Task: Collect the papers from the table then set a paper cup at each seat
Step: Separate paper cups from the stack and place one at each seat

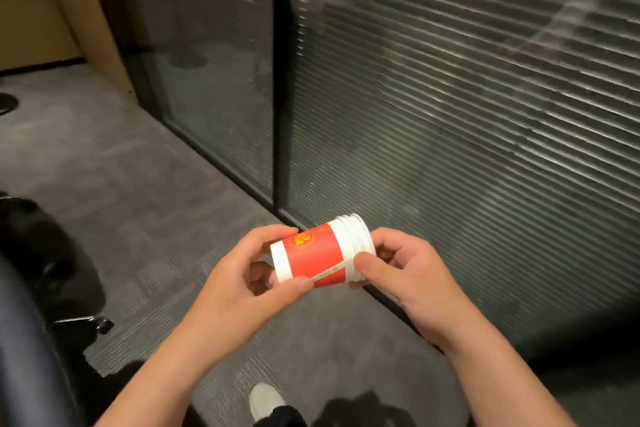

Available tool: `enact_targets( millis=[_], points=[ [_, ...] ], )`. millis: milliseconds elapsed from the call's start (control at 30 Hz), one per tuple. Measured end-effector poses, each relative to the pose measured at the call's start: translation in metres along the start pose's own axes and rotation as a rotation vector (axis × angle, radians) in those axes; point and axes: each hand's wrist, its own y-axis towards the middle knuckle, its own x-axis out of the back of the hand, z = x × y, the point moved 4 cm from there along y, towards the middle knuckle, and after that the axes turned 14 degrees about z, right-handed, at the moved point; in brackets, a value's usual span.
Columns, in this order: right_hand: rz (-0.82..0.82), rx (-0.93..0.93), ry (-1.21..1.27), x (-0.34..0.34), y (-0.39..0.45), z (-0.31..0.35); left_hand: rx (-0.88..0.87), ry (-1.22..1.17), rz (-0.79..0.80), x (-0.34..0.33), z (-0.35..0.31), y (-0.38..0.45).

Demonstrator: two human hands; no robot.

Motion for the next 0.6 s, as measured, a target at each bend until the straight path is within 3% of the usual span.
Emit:
enact_targets(
  millis=[267,433,500,600],
  points=[
    [0.272,0.045,-0.08,-0.032,0.232,0.013,0.037,0.009,-0.299,0.165,0.004,0.073],
    [0.61,0.085,-0.068,-0.125,0.369,0.016,0.09,0.054,-0.629,0.276,0.01,0.049],
    [0.687,0.132,-0.082,-0.154,0.404,0.022,0.118,0.073,-0.693,0.304,0.011,0.042],
    [0.926,0.187,-0.052,-0.228,0.477,0.025,0.148,0.107,-0.941,0.357,0.013,0.017]
  ],
)
